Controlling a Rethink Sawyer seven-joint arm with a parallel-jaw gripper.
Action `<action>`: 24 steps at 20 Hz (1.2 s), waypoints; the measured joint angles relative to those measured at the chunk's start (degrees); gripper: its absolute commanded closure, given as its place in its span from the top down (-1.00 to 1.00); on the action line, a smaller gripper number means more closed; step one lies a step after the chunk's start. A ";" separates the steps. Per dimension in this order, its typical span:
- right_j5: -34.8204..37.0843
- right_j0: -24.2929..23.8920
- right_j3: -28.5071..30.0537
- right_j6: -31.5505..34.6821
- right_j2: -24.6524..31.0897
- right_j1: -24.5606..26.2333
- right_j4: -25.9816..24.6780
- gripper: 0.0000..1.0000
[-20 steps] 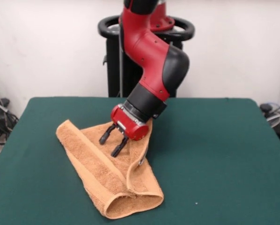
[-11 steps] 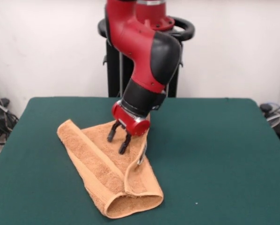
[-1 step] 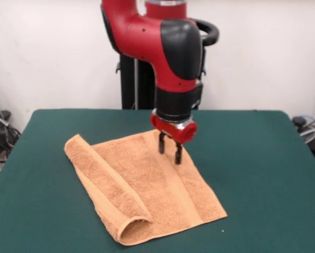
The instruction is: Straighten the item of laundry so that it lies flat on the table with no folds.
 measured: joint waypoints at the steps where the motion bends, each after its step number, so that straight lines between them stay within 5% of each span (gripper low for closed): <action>1: 0.43 -0.23 0.00 0.01 0.60 -0.22 -0.32 1.00; 9: 1.45 3.49 -0.29 -0.01 1.97 -2.00 -1.45 1.00; 19: 1.47 25.54 -4.84 -0.01 -16.47 -2.43 0.32 1.00; 24: 1.47 25.69 -6.02 -0.01 -19.30 -2.64 0.32 1.00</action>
